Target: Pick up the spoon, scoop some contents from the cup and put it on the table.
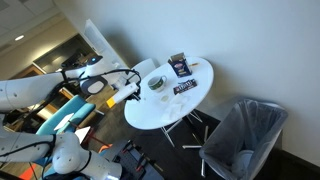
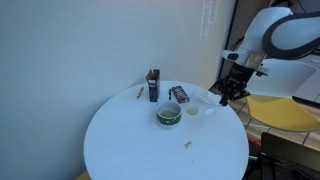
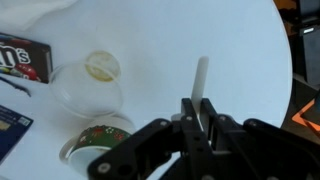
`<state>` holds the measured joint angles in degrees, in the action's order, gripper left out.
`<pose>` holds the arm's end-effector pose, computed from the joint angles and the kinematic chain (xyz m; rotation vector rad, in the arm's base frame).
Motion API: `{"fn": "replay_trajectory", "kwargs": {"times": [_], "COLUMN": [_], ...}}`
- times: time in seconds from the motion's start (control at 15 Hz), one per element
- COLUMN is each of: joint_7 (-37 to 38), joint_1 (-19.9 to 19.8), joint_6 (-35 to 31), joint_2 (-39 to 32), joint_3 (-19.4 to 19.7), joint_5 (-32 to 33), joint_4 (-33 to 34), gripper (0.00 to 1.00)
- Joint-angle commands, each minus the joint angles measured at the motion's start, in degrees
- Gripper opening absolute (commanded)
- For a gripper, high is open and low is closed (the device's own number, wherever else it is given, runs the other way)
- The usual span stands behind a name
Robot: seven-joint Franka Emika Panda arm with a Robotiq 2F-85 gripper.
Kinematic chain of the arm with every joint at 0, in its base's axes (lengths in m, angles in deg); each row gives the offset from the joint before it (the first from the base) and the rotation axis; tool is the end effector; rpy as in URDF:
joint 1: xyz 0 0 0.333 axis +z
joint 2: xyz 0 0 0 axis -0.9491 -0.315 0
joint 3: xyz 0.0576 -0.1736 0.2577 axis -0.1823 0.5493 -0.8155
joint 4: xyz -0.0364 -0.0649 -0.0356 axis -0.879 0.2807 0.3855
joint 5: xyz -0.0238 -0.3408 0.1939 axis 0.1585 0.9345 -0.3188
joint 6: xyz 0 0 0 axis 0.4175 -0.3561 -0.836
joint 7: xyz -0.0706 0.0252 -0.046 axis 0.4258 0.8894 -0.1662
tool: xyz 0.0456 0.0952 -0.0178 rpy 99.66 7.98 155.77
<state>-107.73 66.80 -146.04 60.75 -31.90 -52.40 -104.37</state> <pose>0.4010 -0.0981 0.4312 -2.5890 -1.5383 -0.4365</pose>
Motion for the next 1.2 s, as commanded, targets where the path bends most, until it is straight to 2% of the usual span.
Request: {"fn": "replay_trajectory", "kwargs": {"times": [0.0, 0.13, 0.2, 0.4, 0.47, 0.53, 0.67, 0.8, 1.13], "joint_7": [4.0, 5.4, 3.9, 4.9, 4.9, 6.1, 4.5, 3.8, 3.1], "joint_1": [0.2, 0.4, 1.7, 1.8, 1.8, 1.1, 1.3, 1.2, 1.2], "joint_6": [6.0, 7.8, 5.4, 6.4, 6.4, 2.3, 1.7, 0.8, 4.2], "joint_2": [5.9, 7.0, 6.4, 7.5, 7.4, 5.9, 3.0, 0.5, -7.2], "joint_3": [-0.8, -1.2, 1.0, 0.6, 0.5, 0.4, 1.2, 1.1, -1.8], "joint_5": [7.4, 11.3, 9.1, 11.0, 11.0, 11.8, 13.1, 16.4, 28.6], "joint_4": [3.5, 5.6, 3.6, 4.7, 4.7, 5.2, 8.8, 12.0, 20.7], "gripper": [0.03, 0.03, 0.12, 0.12, 0.03, 0.03, 0.03, 0.03, 0.03]}}
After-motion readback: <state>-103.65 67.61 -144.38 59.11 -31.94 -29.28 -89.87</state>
